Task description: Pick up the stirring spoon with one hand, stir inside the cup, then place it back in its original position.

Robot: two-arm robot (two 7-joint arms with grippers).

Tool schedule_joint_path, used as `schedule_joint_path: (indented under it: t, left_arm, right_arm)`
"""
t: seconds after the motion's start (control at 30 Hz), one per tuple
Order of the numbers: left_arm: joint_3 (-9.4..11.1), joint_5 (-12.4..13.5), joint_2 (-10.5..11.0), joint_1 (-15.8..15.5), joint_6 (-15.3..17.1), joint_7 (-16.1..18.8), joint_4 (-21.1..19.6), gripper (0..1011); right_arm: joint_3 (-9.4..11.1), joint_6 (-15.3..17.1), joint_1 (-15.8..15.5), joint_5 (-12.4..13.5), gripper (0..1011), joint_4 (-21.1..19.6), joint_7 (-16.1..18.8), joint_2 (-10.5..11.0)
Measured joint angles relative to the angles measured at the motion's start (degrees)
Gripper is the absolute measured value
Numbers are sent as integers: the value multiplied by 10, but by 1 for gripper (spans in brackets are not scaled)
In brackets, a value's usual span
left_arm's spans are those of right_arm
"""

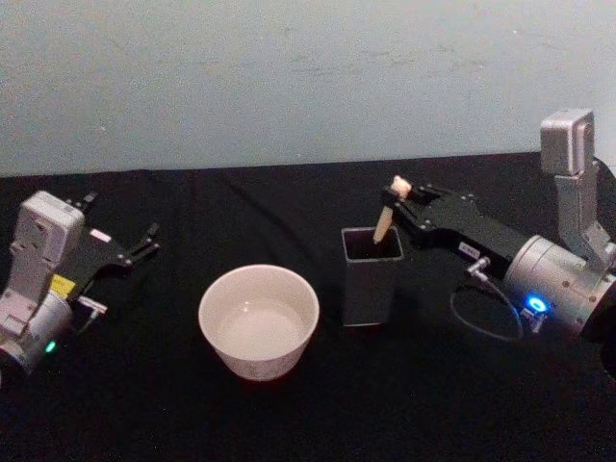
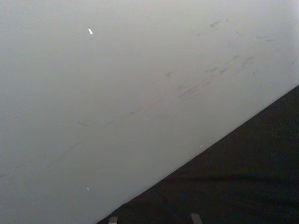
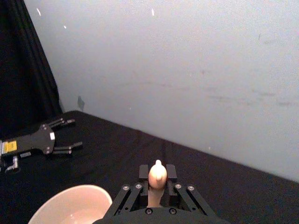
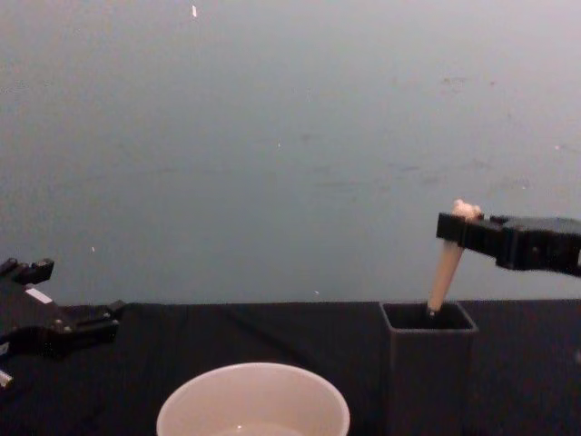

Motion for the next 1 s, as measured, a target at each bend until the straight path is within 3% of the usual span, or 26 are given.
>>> schedule_joint_path:
  t: [0.6,0.87,1.0]
  left_arm:
    - [0,0,0,0,0,0,0,1001]
    - [0,0,0,0,0,0,0,1002]
    - [0,0,0,0,0,0,0,1001]
  right_arm:
    - [21,-28,8,10,214,-46,-13,9]
    - [18,-33,17,21,214,-56,-7,3]
    - [7,-34,24,27,214,-58,1,0]
